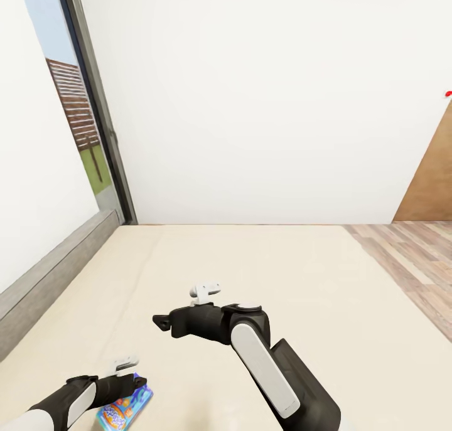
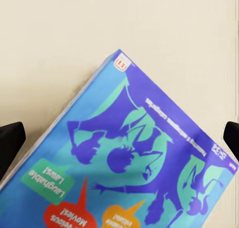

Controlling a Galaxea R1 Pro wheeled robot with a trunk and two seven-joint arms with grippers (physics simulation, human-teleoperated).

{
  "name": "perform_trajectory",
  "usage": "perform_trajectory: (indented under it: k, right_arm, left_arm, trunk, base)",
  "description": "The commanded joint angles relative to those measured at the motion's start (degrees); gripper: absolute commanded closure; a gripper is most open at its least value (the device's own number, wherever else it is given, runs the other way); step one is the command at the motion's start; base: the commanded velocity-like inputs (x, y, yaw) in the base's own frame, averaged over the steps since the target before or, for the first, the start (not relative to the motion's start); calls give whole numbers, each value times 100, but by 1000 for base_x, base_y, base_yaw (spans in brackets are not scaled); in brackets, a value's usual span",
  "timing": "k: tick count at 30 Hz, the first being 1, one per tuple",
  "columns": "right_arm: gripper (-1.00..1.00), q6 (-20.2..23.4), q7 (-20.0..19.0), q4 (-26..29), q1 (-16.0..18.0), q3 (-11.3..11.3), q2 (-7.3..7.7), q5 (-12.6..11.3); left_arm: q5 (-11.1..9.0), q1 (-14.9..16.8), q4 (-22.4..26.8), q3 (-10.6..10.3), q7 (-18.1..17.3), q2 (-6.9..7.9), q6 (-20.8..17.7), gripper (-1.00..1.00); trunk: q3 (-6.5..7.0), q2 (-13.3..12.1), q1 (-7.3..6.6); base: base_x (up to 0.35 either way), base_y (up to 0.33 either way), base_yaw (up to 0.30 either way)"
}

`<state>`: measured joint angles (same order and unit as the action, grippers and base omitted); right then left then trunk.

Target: Put all the toys in the child's room - the three board games (two on the bed and one on the table), the two jigsaw puzzles on the table, and the tennis ball on the table - inside the toy box on the table in the child's room.

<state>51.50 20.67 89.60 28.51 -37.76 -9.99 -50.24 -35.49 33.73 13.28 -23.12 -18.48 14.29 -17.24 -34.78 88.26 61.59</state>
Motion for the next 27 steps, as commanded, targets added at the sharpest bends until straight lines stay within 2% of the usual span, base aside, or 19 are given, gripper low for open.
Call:
perform_trajectory:
  k: [1,6,27]
  right_arm:
    - [-100,9,60,5,5,-3,-1,-57]
    - [-100,9,60,5,5,-3,-1,-58]
    - [-100,9,60,5,5,-3,-1,-56]
  left_arm:
    - [-37,2,8,-17,-6,4,-34,-100]
    - [-37,2,8,-17,-6,4,-35,-100]
    - [-37,3,8,-17,-6,4,-34,-100]
  trunk:
    - [-6,3,0]
    - [-6,3,0]
    - [-6,3,0]
  base:
    - [0,-170,0]
    - [0,-206,0]
    - [0,-78,0]
